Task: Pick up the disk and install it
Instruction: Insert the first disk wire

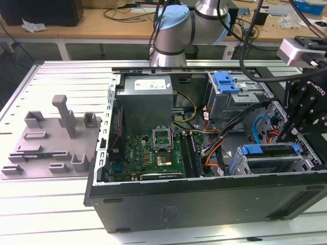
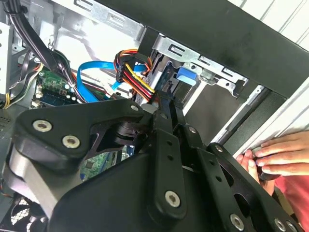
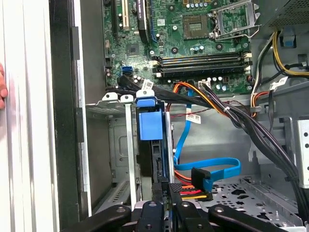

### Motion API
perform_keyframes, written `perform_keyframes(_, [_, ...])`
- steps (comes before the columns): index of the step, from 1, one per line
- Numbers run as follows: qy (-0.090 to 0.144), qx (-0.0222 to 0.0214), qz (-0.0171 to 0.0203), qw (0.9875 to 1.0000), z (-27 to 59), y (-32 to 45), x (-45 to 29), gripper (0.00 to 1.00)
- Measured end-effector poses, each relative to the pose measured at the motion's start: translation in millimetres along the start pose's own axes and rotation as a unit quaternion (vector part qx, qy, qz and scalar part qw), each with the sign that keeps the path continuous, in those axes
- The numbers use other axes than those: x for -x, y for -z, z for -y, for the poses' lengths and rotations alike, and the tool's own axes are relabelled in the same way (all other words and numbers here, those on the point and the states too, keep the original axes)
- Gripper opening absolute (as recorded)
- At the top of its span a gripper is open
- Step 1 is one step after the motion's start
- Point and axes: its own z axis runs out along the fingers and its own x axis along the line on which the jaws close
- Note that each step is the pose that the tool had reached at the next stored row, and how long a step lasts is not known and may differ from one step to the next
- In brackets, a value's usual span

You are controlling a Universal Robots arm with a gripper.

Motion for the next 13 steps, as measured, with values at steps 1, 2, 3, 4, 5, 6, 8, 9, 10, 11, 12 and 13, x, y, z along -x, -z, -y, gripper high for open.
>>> perform_keyframes(1, [0.0,0.0,0.0001,1.0,0.0,0.0,-0.1,0.17])
perform_keyframes(2, [0.0,0.0002,0.0028,1.0,0.1,0.0,-0.6,0.17])
perform_keyframes(3, [0.0,0.0003,0.0051,1.0,0.1,-0.1,-1.1,0.17])
perform_keyframes(4, [0.0,0.0005,0.0079,1.0,0.1,-0.2,-2.1,0.17])
perform_keyframes(5, [0.001,0.001,0.0154,0.9999,0.4,-0.4,-6.1,0.17])
perform_keyframes(6, [0.001,0.0012,0.0168,0.9999,0.5,-0.5,-6.9,0.17])
perform_keyframes(8, [0.001,0.0011,0.0169,0.9999,0.5,-0.5,-7.6,0.17])
perform_keyframes(9, [0.001,0.0012,0.0171,0.9999,0.6,-0.6,-8.0,0.17])
perform_keyframes(10, [0.001,0.0011,0.0171,0.9999,0.6,-0.5,-8.0,0.17])
perform_keyframes(11, [0.001,0.0011,0.017,0.9999,0.6,-0.5,-8.0,0.17])
perform_keyframes(12, [0.001,0.0011,0.0171,0.9999,0.6,-0.7,-8.1,0.17])
perform_keyframes(13, [0.001,0.0012,0.0172,0.9999,0.6,-0.7,-8.1,0.17])
